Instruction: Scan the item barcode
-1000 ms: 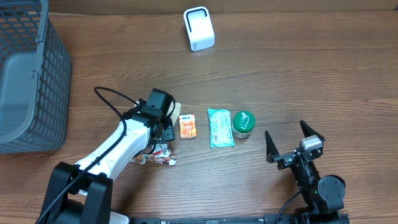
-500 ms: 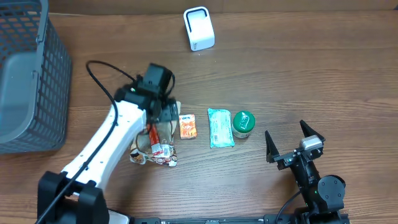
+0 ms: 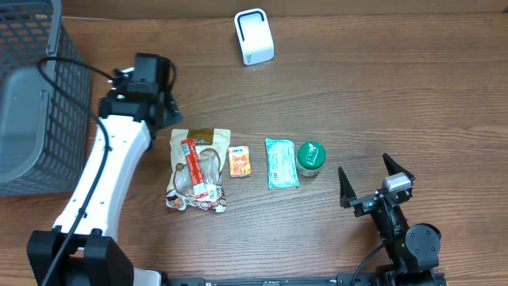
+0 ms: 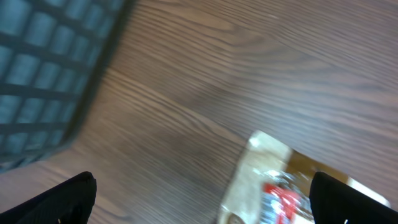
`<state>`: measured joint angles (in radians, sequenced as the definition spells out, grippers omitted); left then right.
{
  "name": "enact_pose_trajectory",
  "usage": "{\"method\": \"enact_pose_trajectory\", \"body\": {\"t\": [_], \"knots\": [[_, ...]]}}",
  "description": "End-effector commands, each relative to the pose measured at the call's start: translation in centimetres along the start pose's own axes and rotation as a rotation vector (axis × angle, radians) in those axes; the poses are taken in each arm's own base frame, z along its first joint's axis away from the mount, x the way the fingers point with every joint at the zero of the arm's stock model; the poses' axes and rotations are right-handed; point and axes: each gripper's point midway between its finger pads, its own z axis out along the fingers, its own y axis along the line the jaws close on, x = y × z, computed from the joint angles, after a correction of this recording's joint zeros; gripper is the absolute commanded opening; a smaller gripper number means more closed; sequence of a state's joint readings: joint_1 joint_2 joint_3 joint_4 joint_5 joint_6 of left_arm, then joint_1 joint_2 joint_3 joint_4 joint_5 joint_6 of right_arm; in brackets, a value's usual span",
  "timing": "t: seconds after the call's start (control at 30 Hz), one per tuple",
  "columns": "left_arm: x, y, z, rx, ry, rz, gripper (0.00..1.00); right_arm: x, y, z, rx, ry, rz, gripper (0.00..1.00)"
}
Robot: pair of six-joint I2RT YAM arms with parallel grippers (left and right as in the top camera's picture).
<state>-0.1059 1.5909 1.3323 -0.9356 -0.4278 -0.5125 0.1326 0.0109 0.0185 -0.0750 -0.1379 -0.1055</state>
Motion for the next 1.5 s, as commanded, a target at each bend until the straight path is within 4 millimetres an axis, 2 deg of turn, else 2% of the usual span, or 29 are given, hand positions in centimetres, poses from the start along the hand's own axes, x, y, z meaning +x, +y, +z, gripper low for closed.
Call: {"method": "enact_pose_trajectory", "body": {"t": [0.0,0.13,0.27,1.47], "knots": [[-1.5,2.6,0.5,-0.07,-0.024,-0.036,1.0,0.2,-0.2,0.0,0.011,-0.001,-0.004,1.0],[-1.9,4.7,1.1,-0.102,-0.012,-0.085,1.0,0.2,-0.2,0.0,0.011,-0.002,-0.004,1.0],[-2.0,5.9,1.5,-0.121,-0.002,-0.112,1.0,0.2,-0.2,0.0,0.011,-0.002,-0.004,1.0],[-2.0,5.8,1.5,-0.113,0.001,-0.111,1.0,0.2,-0.2,0.0,0.011,-0.002,-0.004,1.0]]}}
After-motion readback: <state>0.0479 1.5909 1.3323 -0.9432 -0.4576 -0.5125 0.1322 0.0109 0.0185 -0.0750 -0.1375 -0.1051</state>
